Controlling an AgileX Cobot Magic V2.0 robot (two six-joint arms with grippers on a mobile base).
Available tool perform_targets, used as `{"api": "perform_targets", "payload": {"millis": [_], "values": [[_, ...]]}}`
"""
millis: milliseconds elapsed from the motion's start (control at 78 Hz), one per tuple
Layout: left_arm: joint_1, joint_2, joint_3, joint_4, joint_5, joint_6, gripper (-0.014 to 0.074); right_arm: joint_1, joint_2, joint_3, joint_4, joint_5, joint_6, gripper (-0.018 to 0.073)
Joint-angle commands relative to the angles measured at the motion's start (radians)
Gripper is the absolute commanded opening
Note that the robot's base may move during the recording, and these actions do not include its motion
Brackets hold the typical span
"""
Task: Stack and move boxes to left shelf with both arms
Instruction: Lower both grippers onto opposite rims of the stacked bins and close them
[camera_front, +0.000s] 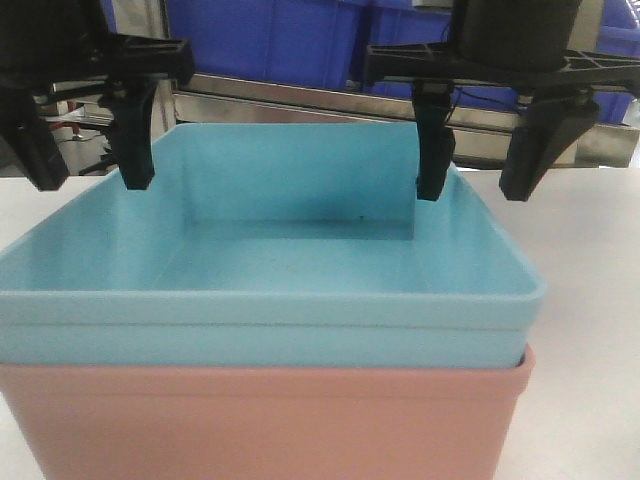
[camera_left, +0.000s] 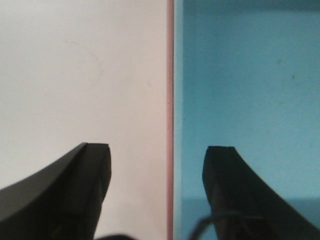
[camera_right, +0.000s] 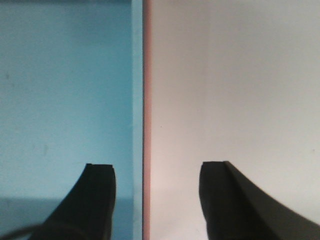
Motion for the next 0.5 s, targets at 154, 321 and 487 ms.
{"api": "perform_targets", "payload": {"millis": [154,321,487], "values": [[-0.008,0.001,-0.036,-0.048,0.0,-0.014,0.0311,0.023,-0.053,0.063,-0.015,-0.063,0.035,0.0444],[-0.008,0.001,-0.036,-0.054,0.012,-0.014,0.0311,0.023,-0.051,0.088,-0.015,-0.069,0.038,0.0444],[-0.008,0.01,-0.036,-0.054,0.035,-0.008,0.0311,0.023,-0.032,0.088,-0.012,-0.067,0.038,0.0444]]}}
